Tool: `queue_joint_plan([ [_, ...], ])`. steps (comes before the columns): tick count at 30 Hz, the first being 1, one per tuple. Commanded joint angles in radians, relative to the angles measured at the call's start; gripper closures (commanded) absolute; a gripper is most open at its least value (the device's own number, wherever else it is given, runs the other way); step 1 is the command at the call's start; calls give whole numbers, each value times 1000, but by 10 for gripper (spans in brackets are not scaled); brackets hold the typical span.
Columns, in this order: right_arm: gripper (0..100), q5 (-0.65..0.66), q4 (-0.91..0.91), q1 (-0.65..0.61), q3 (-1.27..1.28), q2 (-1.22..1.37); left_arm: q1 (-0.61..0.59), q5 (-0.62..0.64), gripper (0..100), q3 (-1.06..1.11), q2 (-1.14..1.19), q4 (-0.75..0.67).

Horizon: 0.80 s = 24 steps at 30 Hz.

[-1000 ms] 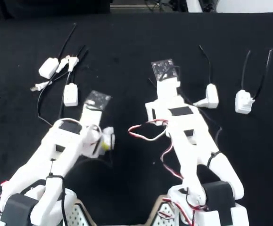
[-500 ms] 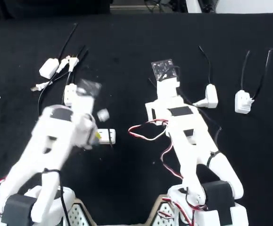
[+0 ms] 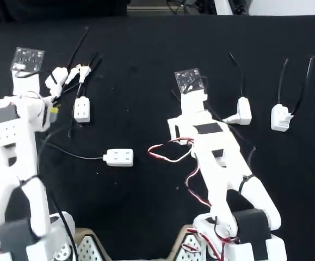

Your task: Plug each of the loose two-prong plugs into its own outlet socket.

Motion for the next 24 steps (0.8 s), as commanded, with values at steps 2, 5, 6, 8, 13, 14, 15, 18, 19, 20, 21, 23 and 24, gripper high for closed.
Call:
queue_joint_plan([
  [2, 921, -6, -14, -51, -10, -51, -41, -38, 766, -197, 178, -38],
  [5, 921, -6, -14, -71, -5, -51, -59, 31, 766, -317, 322, -35],
  [6, 921, -6, -14, -72, -5, -51, -62, 71, 766, -361, 373, -34],
  [8, 921, -6, -14, -81, -5, -51, -65, 170, 766, -447, 473, -32],
  [13, 921, -6, -14, -94, -5, -51, -45, 522, 766, -625, 677, 28],
  [14, 921, -6, -14, -94, -5, -51, -38, 592, 764, -665, 710, 55],
  [15, 921, -6, -14, -94, -5, -51, -30, 655, 762, -705, 740, 84],
  [18, 921, -6, -14, -94, -5, -51, -22, 798, 762, -835, 818, 170],
  [19, 921, -6, -14, -94, -5, -51, -22, 833, 762, -878, 839, 192],
  [20, 921, -6, -14, -94, -5, -51, -22, 865, 762, -914, 862, 210],
  [21, 921, -6, -14, -94, -5, -51, -22, 888, 762, -946, 885, 226],
  [23, 921, -6, -14, -94, -5, -51, -19, 916, 762, -1006, 934, 267],
  [24, 921, -6, -14, -94, -5, -51, -19, 921, 762, -1030, 957, 285],
])
